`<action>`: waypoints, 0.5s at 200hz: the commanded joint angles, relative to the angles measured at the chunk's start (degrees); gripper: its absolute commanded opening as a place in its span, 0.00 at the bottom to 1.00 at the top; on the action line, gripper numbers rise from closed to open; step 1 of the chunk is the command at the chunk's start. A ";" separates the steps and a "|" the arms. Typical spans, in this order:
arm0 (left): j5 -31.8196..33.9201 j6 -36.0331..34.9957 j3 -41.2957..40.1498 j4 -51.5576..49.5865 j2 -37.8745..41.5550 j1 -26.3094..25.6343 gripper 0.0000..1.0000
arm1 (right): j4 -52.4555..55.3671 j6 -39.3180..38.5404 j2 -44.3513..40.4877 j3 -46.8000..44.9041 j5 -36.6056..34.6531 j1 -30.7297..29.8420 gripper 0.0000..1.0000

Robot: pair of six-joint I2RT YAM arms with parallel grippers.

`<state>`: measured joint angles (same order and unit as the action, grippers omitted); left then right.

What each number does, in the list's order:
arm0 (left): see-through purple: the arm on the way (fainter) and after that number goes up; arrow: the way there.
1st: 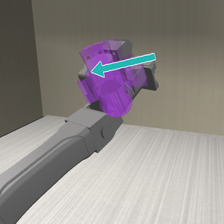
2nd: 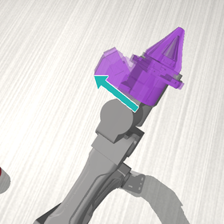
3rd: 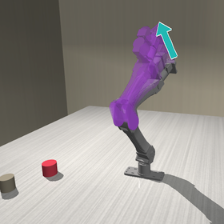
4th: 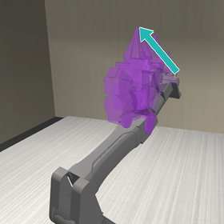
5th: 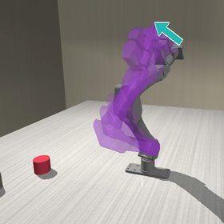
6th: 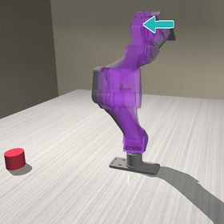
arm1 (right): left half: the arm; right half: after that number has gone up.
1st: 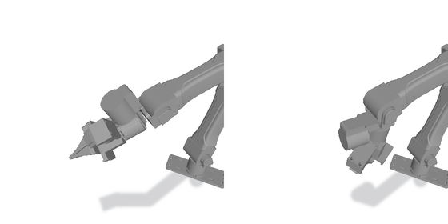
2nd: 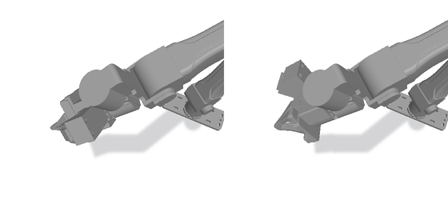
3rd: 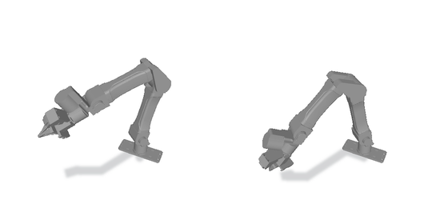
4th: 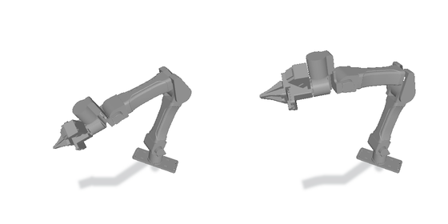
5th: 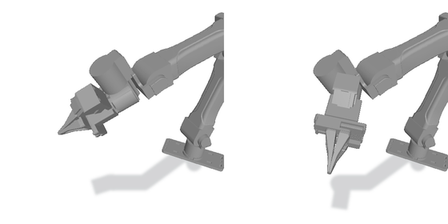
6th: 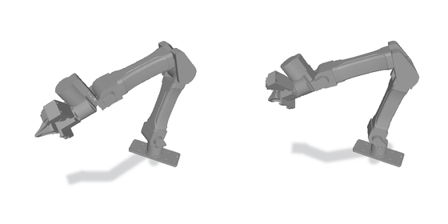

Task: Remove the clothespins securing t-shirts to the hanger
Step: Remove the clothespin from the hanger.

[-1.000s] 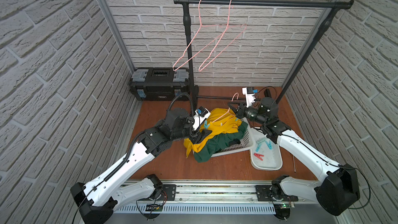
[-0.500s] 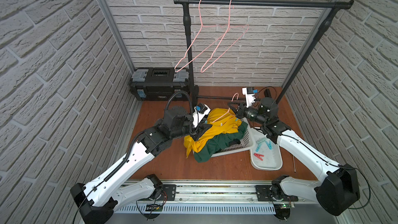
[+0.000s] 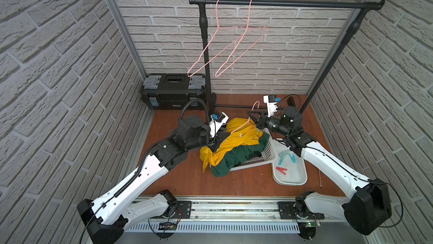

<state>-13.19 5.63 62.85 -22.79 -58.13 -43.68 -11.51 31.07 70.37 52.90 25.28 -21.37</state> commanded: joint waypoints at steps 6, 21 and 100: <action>2.99 -0.27 -1.44 4.40 0.91 0.33 0.24 | -2.20 2.09 -0.25 -1.45 0.16 -1.53 0.03; 4.15 -0.34 -1.85 5.23 1.43 0.34 0.22 | -2.59 2.33 0.42 -1.51 -0.04 -2.59 0.03; 12.02 -1.05 -4.70 10.09 6.11 0.32 0.20 | -1.33 0.40 6.37 -0.35 -4.35 -10.08 0.05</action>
<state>-4.27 5.56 59.51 -17.98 -54.52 -43.66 -13.13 30.46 74.98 52.49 21.02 -29.12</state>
